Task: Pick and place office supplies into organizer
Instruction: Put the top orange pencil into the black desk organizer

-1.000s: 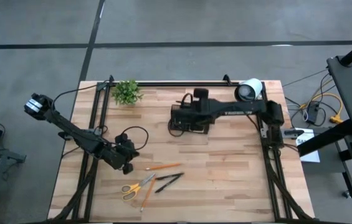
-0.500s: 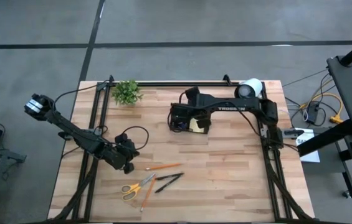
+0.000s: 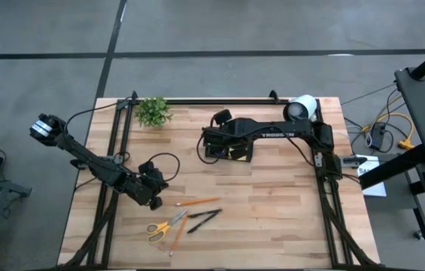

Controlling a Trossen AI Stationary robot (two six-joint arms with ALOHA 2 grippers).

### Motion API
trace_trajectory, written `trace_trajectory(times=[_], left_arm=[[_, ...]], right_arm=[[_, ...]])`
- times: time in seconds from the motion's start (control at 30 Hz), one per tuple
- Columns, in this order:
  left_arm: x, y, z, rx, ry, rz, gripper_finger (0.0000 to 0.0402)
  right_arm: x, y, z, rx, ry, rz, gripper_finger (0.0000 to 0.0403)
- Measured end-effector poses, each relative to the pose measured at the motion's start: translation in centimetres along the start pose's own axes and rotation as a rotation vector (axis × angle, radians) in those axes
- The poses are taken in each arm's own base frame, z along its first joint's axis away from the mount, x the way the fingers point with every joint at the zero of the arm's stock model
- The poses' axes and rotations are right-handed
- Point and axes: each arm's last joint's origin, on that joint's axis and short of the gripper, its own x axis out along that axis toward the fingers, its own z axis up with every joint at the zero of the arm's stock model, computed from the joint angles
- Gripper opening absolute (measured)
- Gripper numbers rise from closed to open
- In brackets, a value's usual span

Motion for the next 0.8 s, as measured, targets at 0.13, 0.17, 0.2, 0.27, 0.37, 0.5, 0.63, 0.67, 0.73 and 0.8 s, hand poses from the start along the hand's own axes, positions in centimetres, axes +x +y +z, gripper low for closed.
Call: trace_trajectory(times=[0.13,0.17,0.2,0.27,0.37,0.5,0.63,0.67,0.73,0.8], left_arm=[[0.0,0.0,0.1,-0.002,-0.002,-0.002,0.0011],[0.0,-0.1,0.1,-0.002,-0.002,-0.002,0.0011],[0.0,-0.1,0.1,-0.002,-0.002,-0.002,0.0011],[0.0,-0.1,0.1,-0.002,-0.002,-0.002,0.0011],[0.0,0.0,0.1,-0.001,-0.001,-0.002,0.0011],[0.0,-0.1,0.0,-0.001,0.009,-0.013,0.0011],[0.0,-0.2,0.0,-0.003,0.028,-0.040,0.0011],[0.0,-0.2,0.0,-0.006,0.030,-0.053,0.0011],[0.0,-0.3,0.0,-0.009,0.040,-0.073,0.0011],[0.1,-0.4,-0.1,-0.007,0.050,-0.076,0.0011]], right_arm=[[-0.5,0.4,0.2,0.059,-0.009,0.001,0.0107],[-0.8,0.7,0.4,0.079,-0.020,0.008,0.0116],[-1.2,1.1,0.6,0.100,-0.043,0.033,0.0126],[-2.2,2.3,1.2,0.137,-0.117,0.148,0.0142],[-3.2,4.4,2.2,0.159,-0.240,0.426,0.0160],[-3.0,7.5,4.0,0.241,-0.316,0.666,0.0167],[-1.9,10.4,5.7,0.297,-0.327,0.691,0.0158],[-1.6,11.0,6.0,0.303,-0.319,0.702,0.0153],[-1.1,12.2,6.4,0.310,-0.298,0.731,0.0140],[-0.4,13.4,6.7,0.313,-0.269,0.742,0.0123]])
